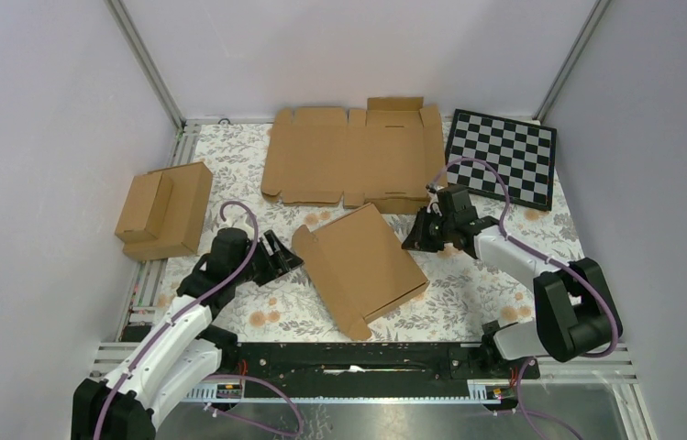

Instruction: Fold the paper box

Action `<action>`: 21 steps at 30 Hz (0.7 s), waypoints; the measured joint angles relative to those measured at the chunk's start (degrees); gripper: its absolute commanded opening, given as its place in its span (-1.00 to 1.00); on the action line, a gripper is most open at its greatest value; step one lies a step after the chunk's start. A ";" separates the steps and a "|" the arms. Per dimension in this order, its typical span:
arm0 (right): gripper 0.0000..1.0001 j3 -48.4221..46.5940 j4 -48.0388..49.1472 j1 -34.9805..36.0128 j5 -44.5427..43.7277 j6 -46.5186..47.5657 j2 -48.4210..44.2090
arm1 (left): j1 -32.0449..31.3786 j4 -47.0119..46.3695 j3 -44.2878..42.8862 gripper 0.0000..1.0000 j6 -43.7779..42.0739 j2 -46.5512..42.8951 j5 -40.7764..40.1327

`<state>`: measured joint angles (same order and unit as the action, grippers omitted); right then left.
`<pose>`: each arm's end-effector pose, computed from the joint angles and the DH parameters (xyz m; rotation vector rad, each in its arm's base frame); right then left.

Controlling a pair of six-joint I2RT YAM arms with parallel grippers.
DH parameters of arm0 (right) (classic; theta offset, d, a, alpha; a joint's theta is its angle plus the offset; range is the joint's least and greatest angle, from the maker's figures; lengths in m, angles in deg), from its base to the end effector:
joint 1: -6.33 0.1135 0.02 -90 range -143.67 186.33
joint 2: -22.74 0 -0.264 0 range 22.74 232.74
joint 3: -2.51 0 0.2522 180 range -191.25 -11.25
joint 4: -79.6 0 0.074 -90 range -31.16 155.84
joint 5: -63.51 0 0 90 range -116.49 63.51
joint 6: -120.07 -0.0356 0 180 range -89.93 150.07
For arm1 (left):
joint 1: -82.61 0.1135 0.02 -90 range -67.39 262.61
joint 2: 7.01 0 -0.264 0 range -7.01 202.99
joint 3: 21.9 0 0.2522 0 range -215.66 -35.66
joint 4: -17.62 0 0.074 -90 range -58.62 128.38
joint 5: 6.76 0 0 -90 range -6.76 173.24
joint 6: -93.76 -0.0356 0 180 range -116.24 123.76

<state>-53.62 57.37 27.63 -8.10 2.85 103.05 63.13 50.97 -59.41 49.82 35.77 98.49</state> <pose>0.2567 0.1122 0.1924 -0.0321 2.4711 0.7691 0.1496 -0.0629 0.2020 -0.3971 2.3466 -0.8857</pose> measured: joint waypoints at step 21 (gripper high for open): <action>-0.80 1.11 9.55 -4.98 7.69 1.86 4.76 | 0.04 -4.55 7.87 -0.08 5.38 4.11 -3.50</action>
<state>-52.50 66.92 22.65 -0.40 4.71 107.81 63.17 46.42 -51.54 55.20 39.88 94.99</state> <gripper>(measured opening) 0.114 0.477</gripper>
